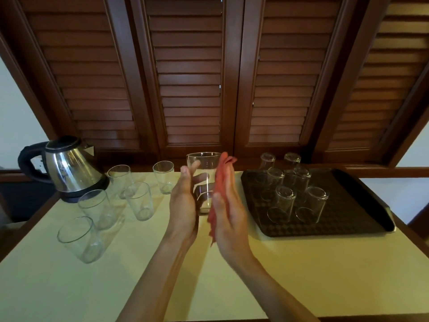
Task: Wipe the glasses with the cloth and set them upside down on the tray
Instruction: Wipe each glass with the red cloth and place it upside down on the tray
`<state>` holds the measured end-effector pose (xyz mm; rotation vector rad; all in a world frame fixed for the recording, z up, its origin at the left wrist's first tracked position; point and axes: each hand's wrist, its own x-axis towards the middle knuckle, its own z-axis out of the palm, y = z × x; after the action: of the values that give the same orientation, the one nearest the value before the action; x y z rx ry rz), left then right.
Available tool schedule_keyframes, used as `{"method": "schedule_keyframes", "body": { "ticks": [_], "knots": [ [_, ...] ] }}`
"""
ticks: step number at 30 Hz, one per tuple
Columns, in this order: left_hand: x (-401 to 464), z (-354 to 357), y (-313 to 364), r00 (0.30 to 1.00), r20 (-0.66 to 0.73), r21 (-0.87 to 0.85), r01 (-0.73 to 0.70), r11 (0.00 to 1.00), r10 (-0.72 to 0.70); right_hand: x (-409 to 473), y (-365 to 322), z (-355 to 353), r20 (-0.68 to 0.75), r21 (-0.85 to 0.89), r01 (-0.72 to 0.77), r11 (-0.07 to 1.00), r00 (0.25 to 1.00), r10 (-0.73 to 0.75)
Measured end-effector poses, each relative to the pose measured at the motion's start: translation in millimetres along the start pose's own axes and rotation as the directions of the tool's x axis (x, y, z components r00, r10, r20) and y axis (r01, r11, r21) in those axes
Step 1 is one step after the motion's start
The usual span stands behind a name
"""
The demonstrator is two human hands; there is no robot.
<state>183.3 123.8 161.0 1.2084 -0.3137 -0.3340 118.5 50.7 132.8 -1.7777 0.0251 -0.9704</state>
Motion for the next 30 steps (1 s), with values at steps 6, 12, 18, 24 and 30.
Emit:
{"method": "schedule_keyframes", "body": {
  "ticks": [6, 12, 18, 24, 30],
  "knots": [
    [-5, -1, 5, 0.99, 0.118, -0.027, 0.076, 0.997, -0.072, -3, -14, 3, 0.091, -0.16, 0.154, 0.975, 0.986, -0.141],
    [-10, -1, -1, 0.989, 0.133, -0.015, 0.073, 0.997, -0.071, 13, -15, 4, 0.003, -0.1, 0.061, 0.993, 0.998, -0.061],
    [-4, -7, 6, 0.99, 0.095, -0.133, 0.113, 0.985, -0.101, -4, -11, 6, 0.122, -0.163, 0.138, 0.977, 0.985, -0.119],
    [-10, -5, 8, 0.982, 0.151, -0.187, 0.143, 0.972, -0.115, -5, -17, 7, 0.148, -0.337, 0.296, 0.894, 0.954, -0.26],
    [-12, -4, 5, 0.989, 0.133, -0.053, 0.068, 0.996, -0.061, 12, -19, 1, -0.006, -0.102, 0.009, 0.995, 1.0, -0.01]
  ]
}}
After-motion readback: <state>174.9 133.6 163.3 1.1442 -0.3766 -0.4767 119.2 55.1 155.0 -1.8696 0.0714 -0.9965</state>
